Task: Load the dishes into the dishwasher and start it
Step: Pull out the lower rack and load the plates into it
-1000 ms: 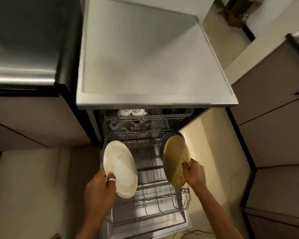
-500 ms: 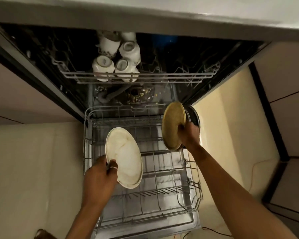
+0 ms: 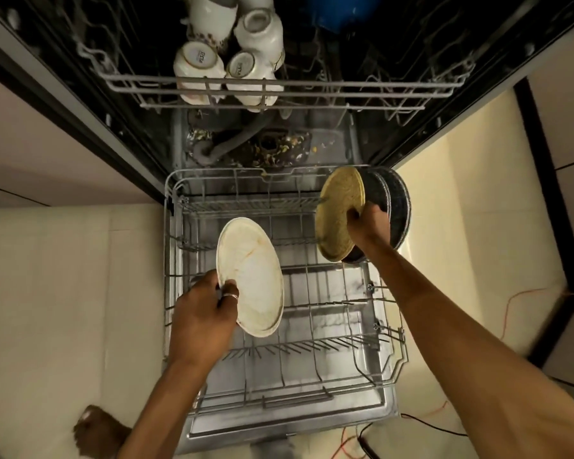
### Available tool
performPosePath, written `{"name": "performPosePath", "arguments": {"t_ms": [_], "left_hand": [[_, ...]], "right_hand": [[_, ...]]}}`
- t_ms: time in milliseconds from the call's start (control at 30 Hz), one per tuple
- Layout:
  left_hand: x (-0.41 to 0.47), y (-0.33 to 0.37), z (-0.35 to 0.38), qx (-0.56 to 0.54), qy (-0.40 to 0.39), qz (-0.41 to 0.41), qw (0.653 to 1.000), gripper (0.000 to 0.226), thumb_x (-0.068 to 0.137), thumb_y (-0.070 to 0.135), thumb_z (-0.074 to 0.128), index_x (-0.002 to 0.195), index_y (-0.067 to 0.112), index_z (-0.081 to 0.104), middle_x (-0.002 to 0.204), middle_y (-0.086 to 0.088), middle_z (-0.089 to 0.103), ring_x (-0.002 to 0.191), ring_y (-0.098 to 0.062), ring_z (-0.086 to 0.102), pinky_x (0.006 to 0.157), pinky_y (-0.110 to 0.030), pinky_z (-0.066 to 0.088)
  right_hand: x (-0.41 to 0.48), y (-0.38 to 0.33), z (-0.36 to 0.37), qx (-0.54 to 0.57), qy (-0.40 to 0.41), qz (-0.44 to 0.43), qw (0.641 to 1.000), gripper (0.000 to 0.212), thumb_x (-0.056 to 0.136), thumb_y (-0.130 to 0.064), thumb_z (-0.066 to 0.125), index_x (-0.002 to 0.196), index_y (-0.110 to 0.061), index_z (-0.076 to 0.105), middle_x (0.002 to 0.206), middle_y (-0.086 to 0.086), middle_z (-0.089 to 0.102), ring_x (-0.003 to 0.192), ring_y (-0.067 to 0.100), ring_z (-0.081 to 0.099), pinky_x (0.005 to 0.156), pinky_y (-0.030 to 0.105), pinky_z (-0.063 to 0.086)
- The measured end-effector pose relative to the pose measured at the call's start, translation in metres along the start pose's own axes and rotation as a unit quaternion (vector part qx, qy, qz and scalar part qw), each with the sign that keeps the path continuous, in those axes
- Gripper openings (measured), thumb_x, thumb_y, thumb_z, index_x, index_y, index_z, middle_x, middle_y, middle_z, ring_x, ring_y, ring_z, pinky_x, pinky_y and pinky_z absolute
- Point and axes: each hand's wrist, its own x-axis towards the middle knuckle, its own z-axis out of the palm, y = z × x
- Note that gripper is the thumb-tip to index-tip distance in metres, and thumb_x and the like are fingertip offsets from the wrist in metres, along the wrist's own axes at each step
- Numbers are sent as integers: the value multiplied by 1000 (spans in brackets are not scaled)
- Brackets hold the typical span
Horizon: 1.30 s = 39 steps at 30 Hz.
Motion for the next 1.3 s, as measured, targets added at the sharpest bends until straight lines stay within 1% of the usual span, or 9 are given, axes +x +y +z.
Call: {"name": "performPosePath", "arguments": {"t_ms": [167, 400, 533, 600, 700, 867, 1033, 1133, 1300], "left_hand": [[7, 5, 2, -27, 14, -17, 999, 13, 98, 21, 54, 90, 14, 62, 91, -6, 69, 81, -29, 70, 69, -47, 61], [18, 23, 1, -5, -1, -16, 1000, 15, 99, 29, 52, 96, 19, 62, 94, -2, 71, 82, -26, 69, 74, -46, 60], [20, 30, -6, 39, -7, 24, 999, 20, 102, 29, 49, 110, 20, 64, 101, -1, 69, 88, -23, 65, 77, -37, 54], [20, 34, -12, 98, -16, 72, 992, 23, 103, 28, 47, 117, 22, 63, 106, -1, 69, 86, -20, 60, 71, -33, 48], [19, 39, -20, 154, -43, 148, 976, 28, 103, 25, 46, 126, 29, 62, 114, 3, 68, 87, -16, 57, 69, -32, 45], [21, 39, -25, 134, -34, 250, 958, 36, 98, 19, 56, 132, 27, 60, 122, 1, 67, 113, -22, 57, 90, -41, 53], [26, 36, -27, 128, 7, 118, 985, 70, 97, 42, 56, 156, 23, 24, 155, -5, 39, 143, -27, 32, 116, -48, 35], [24, 24, -26, 109, -5, 82, 991, 69, 97, 43, 54, 155, 21, 24, 150, -4, 45, 137, -27, 40, 112, -48, 38], [14, 11, -18, 89, -15, 77, 993, 67, 98, 40, 55, 155, 20, 26, 149, 0, 47, 131, -22, 47, 108, -38, 40]], "right_hand": [[7, 0, -13, -5, -47, -2, 999, 55, 95, -45, 62, 129, -3, 56, 119, 17, 65, 94, 30, 62, 64, 27, 43], [-33, 12, -32, -56, 95, -68, 992, 41, 97, -36, 60, 120, -3, 52, 106, 21, 70, 93, 42, 66, 68, 32, 39], [-67, 2, -41, -31, 132, -259, 956, 35, 95, -14, 64, 125, 2, 56, 114, 21, 68, 92, 38, 69, 63, 23, 44], [-89, -18, -46, -26, 53, -372, 926, 53, 91, -13, 70, 139, -1, 51, 135, 19, 59, 119, 34, 60, 89, 28, 53], [-121, -41, -45, -148, -62, -447, 880, 73, 86, -27, 75, 150, -20, 40, 151, 4, 48, 142, 24, 40, 118, 46, 34], [-136, -45, -48, -271, -99, -391, 874, 28, 105, -33, 46, 131, -24, 54, 111, 5, 73, 93, 30, 71, 78, 39, 58], [-117, -21, -63, -134, -3, -253, 958, 28, 103, -21, 47, 121, -2, 58, 88, 19, 73, 65, 31, 70, 47, 24, 48], [-97, -19, -70, -88, 89, -180, 976, 19, 97, -9, 53, 103, 6, 62, 85, 29, 69, 74, 47, 65, 55, 27, 31], [-62, -21, -47, -77, 79, -110, 988, 20, 92, -9, 52, 102, 5, 62, 94, 30, 68, 84, 48, 63, 67, 41, 50]]}}
